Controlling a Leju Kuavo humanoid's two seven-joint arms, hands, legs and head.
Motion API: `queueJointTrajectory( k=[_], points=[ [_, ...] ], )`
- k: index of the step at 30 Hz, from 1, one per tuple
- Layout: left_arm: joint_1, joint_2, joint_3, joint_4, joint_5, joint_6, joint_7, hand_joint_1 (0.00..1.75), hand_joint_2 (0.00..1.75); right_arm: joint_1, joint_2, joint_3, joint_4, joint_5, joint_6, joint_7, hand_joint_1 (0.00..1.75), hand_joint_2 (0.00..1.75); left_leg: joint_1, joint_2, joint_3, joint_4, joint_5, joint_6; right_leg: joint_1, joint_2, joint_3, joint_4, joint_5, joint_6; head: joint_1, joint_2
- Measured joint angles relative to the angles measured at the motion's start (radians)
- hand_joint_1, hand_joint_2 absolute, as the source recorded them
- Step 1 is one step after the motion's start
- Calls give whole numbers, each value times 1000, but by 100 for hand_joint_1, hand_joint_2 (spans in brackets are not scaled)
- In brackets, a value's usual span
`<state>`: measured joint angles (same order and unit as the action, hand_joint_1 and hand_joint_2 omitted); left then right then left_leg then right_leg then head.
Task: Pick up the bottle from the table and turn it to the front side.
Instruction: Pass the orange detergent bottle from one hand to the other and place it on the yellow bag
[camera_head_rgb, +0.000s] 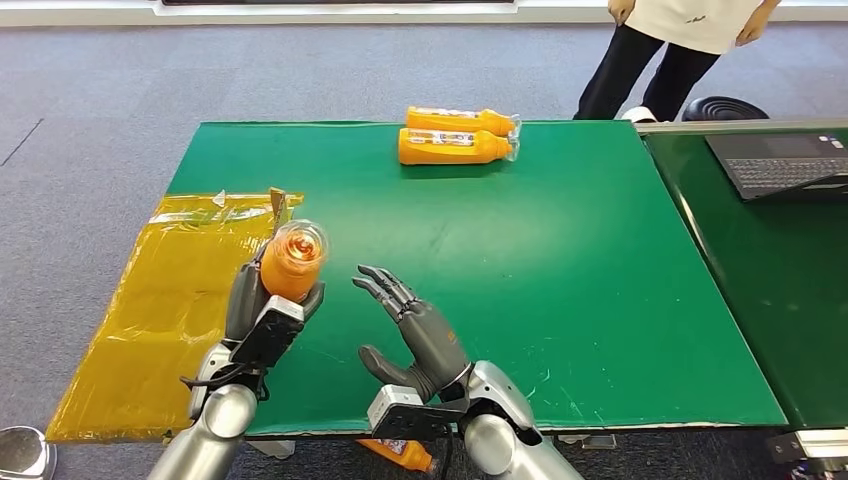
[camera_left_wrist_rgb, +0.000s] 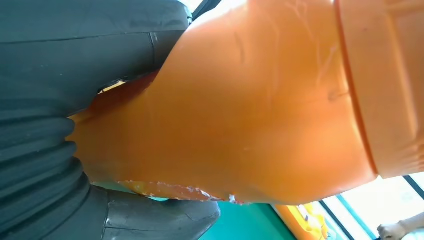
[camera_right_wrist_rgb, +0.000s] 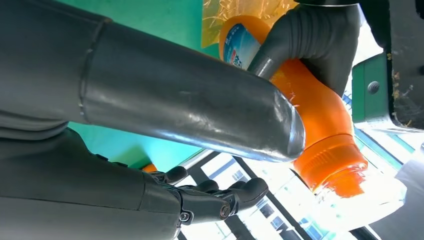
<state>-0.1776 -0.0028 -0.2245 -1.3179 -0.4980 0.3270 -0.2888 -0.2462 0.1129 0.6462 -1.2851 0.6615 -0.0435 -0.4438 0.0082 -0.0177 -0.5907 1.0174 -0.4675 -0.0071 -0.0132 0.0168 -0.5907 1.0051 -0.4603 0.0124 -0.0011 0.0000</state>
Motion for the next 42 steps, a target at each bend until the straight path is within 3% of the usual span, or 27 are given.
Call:
queueJointTrajectory(
  k=[5, 11, 15, 19, 24, 31, 36, 42],
  points=[
    [8, 3, 6, -8, -56, 42, 9, 175, 175, -4, 0, 7, 6, -1, 1, 0, 0, 0, 0, 0, 0, 0, 0, 0, 0, 0, 0, 0, 0, 0, 0, 0],
    [30, 15, 22, -35, -449, 276, 87, 175, 175, -26, 0, 18, 15, -7, 2, 2, 0, 0, 0, 0, 0, 0, 0, 0, 0, 0, 0, 0, 0, 0, 0, 0],
    [59, 19, 54, -44, -648, 355, 128, 175, 175, -36, 0, 21, 16, -39, -10, -10, 0, 0, 0, 0, 0, 0, 0, 0, 0, 0, 0, 0, 0, 0, 0, 0],
    [101, 6, 119, -77, -857, 366, 129, 175, 175, -36, -4, 17, -10, -152, 8, -86, 0, 175, 0, 0, 0, 0, 0, 0, 0, 0, 0, 0, 0, 0, 0, 0],
    [138, -14, 199, -106, -990, 368, 138, 175, 175, -12, -16, -16, -132, -424, 84, -244, 0, 175, 0, 0, 0, 0, 0, 0, 0, 0, -1, 0, 0, 0, 0, 0],
    [153, -26, 237, -117, -1006, 368, 146, 175, 175, 10, -29, -45, -239, -482, 96, -255, 0, 175, 0, 1, 1, 0, 0, 0, 0, 0, -1, 0, 0, 0, 0, 0],
    [163, -26, 254, -111, -1035, 368, 201, 175, 175, 62, -41, -132, -340, -537, -6, -255, 0, 175, 0, 0, 1, 0, 0, 0, 0, 0, 0, 0, 0, 0, 0, 0],
    [169, -21, 282, -77, -1038, 368, 226, 175, 175, 139, -56, -251, -454, -502, -122, -255, 0, 175, 0, 0, 0, 0, -1, 0, 0, 0, 0, -1, -1, 0, 0, 0]
  ],
)
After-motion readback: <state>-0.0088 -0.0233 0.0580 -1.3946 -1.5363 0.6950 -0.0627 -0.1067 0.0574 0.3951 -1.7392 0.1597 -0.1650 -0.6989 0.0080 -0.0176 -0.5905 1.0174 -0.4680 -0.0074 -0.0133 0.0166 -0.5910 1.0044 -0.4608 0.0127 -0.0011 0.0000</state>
